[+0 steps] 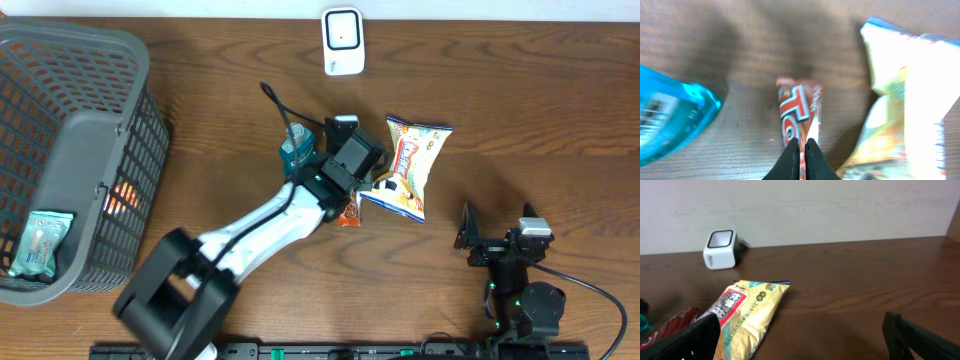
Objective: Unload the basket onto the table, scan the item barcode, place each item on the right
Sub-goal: 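Move the left gripper back over the basket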
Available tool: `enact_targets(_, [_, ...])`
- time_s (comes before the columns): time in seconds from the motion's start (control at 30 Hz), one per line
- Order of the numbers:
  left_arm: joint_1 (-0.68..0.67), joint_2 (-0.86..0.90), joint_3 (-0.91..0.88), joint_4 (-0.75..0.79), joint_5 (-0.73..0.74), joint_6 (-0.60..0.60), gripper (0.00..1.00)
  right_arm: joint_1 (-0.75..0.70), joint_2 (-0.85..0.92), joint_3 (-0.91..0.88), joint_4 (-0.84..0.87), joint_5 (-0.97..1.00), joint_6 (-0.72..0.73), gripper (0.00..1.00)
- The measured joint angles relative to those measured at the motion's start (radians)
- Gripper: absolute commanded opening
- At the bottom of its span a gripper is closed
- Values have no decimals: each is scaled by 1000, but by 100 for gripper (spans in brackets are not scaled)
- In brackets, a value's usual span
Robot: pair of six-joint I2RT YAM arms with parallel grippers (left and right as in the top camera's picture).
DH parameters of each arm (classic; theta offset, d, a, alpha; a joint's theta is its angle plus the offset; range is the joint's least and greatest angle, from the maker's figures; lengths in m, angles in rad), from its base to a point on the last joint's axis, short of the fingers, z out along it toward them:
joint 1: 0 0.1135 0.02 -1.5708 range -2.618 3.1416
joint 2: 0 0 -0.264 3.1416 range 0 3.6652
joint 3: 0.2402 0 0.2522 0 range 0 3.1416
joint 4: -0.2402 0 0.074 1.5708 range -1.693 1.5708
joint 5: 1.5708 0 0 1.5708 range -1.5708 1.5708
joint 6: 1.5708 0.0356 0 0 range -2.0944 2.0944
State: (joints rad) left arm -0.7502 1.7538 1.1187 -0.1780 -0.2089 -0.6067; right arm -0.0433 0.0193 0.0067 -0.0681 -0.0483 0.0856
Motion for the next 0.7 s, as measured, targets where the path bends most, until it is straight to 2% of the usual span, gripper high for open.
enact_targets(0.37, [-7, -64, 0, -97, -14, 8, 8, 0, 0, 0, 0, 0, 0, 99])
enact_targets(0.5, [-39, -180, -5, -113, -15, 57, 8, 0, 0, 0, 0, 0, 0, 99])
enact_targets(0.57, [-49, -266, -5, -112, -20, 81, 17, 0, 0, 0, 0, 0, 0, 99])
enact_targets(0.7, [-11, -470, -2, -110, -71, 151, 47, 0, 0, 0, 0, 0, 0, 99])
